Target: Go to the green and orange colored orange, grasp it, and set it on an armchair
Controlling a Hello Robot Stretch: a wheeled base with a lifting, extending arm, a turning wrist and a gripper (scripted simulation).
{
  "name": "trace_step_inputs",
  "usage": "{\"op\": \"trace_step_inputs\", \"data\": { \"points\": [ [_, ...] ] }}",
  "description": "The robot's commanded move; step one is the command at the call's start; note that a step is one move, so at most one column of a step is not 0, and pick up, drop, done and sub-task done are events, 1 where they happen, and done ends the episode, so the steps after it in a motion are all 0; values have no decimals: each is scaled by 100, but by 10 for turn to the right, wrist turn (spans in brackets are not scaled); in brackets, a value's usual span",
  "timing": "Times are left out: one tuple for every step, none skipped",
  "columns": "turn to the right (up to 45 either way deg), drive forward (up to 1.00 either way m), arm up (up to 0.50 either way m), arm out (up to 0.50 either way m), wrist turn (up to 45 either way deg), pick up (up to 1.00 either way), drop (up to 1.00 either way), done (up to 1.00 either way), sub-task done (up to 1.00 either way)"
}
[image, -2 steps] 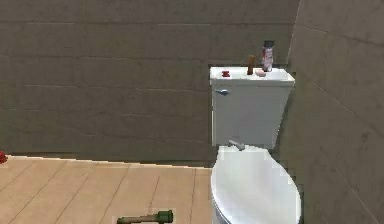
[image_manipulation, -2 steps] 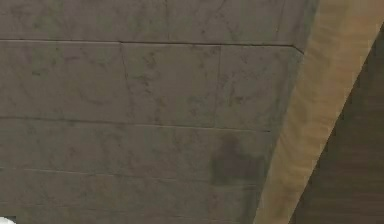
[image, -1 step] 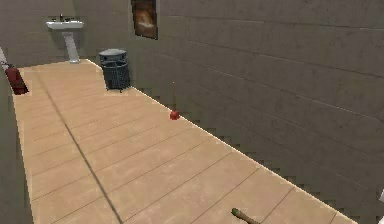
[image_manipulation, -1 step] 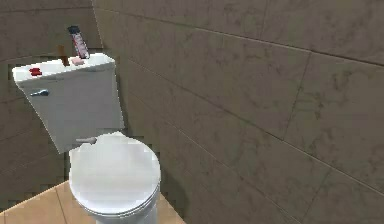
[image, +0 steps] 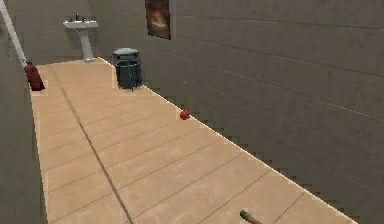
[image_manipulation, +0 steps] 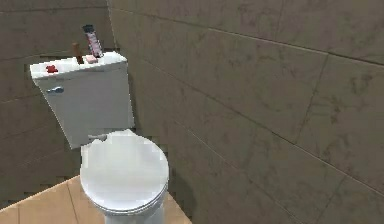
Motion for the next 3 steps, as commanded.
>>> {"op": "trace_step_inputs", "data": {
  "points": [
    [0, 30, 0, 0, 0, 0, 0, 0, 0],
    [-330, 0, 0, 0, 0, 0, 0, 0, 0],
    [0, 100, 0, 0, 0, 0, 0, 0, 0]
  ]
}}
